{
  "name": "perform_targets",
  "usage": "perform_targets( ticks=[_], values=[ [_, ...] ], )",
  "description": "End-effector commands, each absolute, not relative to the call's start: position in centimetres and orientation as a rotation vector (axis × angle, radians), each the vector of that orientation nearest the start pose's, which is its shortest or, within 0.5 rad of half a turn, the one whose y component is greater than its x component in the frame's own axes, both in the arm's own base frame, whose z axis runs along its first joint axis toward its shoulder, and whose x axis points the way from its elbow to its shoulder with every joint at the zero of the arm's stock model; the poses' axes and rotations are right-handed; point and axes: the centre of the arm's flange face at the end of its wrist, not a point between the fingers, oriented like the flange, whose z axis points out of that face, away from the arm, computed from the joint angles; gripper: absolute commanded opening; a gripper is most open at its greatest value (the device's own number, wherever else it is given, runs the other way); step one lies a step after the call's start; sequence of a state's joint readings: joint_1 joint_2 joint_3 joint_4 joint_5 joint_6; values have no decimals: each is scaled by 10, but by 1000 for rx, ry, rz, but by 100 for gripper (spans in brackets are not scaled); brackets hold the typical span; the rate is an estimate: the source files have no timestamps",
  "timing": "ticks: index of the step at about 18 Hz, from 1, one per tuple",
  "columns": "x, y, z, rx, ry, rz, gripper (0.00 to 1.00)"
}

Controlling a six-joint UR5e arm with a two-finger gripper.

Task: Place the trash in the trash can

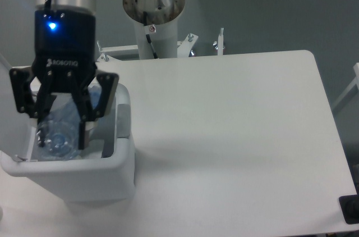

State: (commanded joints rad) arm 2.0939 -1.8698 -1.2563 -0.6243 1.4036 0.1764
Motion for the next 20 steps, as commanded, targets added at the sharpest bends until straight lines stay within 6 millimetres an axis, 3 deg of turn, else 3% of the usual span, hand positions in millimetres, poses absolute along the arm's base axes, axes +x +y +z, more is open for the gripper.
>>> perform_targets(
  ticks=[4,5,7,11,12,13,15,16,18,20],
  values=[
    [-178,651,548,-2254,-267,164,57],
    [-177,651,537,-2274,-272,154,65],
    [-176,650,524,-2298,-275,148,100],
    [-175,642,533,-2292,-279,162,100],
    [-183,638,536,-2288,-294,172,100],
    [-200,630,540,-2281,-329,201,100],
    [-272,586,565,-2234,-483,334,100],
    [-304,568,566,-2227,-556,389,100],
    [-369,528,558,-2222,-707,488,100],
    [-406,500,536,-2290,-714,580,100]
  ],
)
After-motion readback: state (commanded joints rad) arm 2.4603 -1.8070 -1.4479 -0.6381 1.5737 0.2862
